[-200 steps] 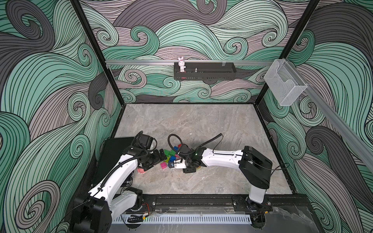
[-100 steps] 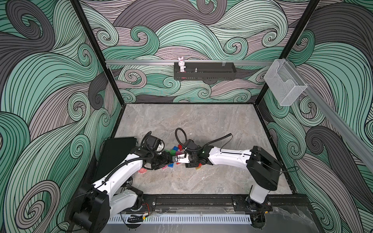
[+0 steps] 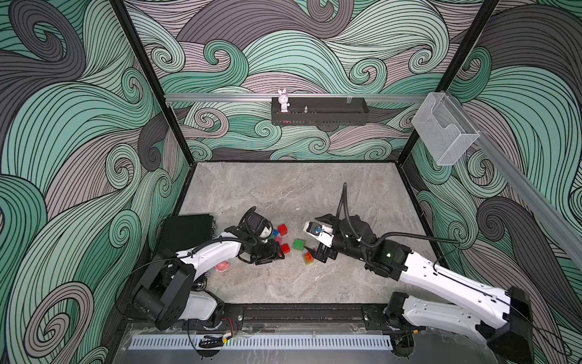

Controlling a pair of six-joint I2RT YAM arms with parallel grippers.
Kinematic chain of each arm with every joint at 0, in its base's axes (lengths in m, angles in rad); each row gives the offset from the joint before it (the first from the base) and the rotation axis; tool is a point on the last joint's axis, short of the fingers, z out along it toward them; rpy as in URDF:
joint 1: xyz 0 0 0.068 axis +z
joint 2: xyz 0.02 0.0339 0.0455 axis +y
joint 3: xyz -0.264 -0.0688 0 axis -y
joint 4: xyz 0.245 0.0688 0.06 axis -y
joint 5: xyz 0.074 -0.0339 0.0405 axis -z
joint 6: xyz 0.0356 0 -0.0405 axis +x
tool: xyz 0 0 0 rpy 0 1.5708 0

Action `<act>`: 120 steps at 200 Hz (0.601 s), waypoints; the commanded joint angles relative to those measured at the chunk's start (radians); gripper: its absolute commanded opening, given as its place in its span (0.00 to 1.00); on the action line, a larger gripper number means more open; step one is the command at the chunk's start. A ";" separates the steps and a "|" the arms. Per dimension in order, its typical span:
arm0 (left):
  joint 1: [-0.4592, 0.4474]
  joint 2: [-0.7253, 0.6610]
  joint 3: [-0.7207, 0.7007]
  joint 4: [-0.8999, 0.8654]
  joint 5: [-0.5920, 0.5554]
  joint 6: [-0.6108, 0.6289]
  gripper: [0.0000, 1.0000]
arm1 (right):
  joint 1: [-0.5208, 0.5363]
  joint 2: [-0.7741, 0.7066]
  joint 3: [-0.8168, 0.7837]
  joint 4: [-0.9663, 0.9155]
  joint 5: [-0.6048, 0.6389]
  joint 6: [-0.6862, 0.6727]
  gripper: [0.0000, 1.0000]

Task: Assemble the number 4 with lego
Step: Pick up the lego brick from the center of the board.

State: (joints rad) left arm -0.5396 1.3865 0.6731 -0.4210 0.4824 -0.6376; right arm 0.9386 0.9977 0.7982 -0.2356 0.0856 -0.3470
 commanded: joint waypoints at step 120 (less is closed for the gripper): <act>-0.003 0.155 0.062 0.167 -0.121 0.159 0.64 | -0.057 -0.098 -0.070 -0.146 0.291 0.590 0.99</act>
State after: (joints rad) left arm -0.5400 1.5181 0.7193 -0.3031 0.3527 -0.5106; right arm 0.8867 0.9031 0.7345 -0.3935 0.3374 0.1959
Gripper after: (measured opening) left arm 0.634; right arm 0.995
